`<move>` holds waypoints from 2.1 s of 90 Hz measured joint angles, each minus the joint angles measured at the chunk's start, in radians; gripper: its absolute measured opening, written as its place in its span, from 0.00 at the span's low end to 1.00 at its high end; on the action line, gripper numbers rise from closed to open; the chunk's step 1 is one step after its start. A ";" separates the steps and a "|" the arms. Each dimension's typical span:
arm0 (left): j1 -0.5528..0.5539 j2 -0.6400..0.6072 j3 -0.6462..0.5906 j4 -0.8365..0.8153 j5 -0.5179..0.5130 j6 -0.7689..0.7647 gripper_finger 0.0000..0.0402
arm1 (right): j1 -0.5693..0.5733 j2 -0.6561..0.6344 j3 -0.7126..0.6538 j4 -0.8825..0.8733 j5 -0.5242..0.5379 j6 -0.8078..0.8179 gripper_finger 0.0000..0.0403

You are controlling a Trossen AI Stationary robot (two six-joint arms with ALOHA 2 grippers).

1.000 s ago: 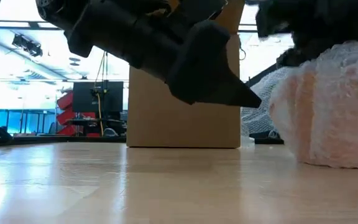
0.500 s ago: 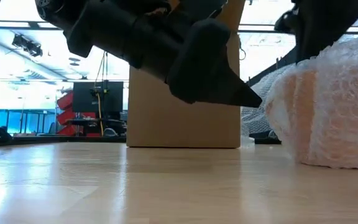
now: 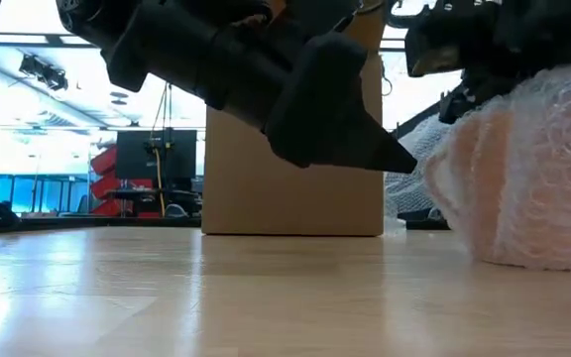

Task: Wrap mug
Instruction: Wrap the orange cup with the bubble wrap

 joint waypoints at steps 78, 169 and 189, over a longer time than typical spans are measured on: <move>0.000 0.000 0.000 0.009 0.000 0.003 0.33 | -0.028 -0.014 -0.096 0.150 -0.190 0.021 0.00; 0.002 0.000 0.000 0.043 0.020 0.020 0.33 | -0.034 -0.018 -0.086 0.071 -0.137 -0.069 0.00; 0.002 0.000 0.000 0.062 0.037 0.020 0.33 | -0.050 -0.006 -0.005 -0.044 -0.133 -0.089 0.00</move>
